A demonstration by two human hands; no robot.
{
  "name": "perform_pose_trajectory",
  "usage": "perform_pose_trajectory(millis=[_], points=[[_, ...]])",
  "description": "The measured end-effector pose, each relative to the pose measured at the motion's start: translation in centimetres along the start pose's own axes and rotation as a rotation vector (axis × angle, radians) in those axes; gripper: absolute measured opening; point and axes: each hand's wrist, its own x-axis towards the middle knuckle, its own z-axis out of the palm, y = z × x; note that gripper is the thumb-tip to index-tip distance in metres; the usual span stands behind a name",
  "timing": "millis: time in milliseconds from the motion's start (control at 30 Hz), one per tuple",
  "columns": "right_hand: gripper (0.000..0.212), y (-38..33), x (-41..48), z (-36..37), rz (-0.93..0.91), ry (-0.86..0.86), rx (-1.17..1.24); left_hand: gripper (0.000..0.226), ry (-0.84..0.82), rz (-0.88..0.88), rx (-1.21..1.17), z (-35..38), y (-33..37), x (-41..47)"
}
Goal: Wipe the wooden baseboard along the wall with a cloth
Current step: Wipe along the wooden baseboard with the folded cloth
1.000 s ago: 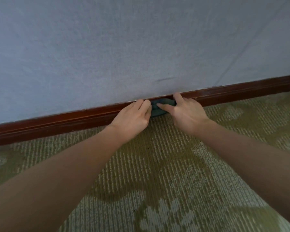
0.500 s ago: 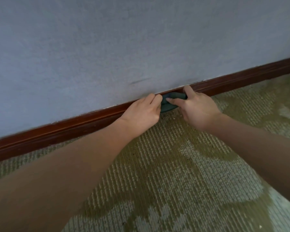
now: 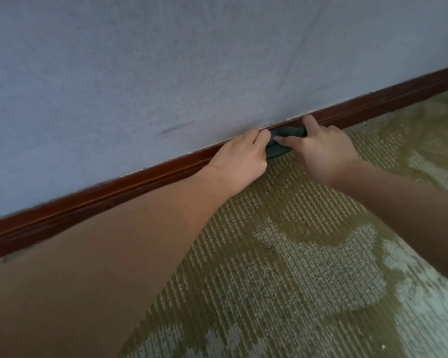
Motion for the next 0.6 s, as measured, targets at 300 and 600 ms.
perform_pose_trajectory(millis=[300, 600], points=[[0.055, 1.2, -0.1, 0.4, 0.100, -0.037, 0.042, 0.018, 0.012, -0.011, 0.058, 0.6, 1.3, 1.7], [0.054, 0.4, -0.6, 0.3, 0.117, -0.001, 0.032, 0.026, 0.004, 0.130, 0.323, 1.1, 1.0, 1.4]])
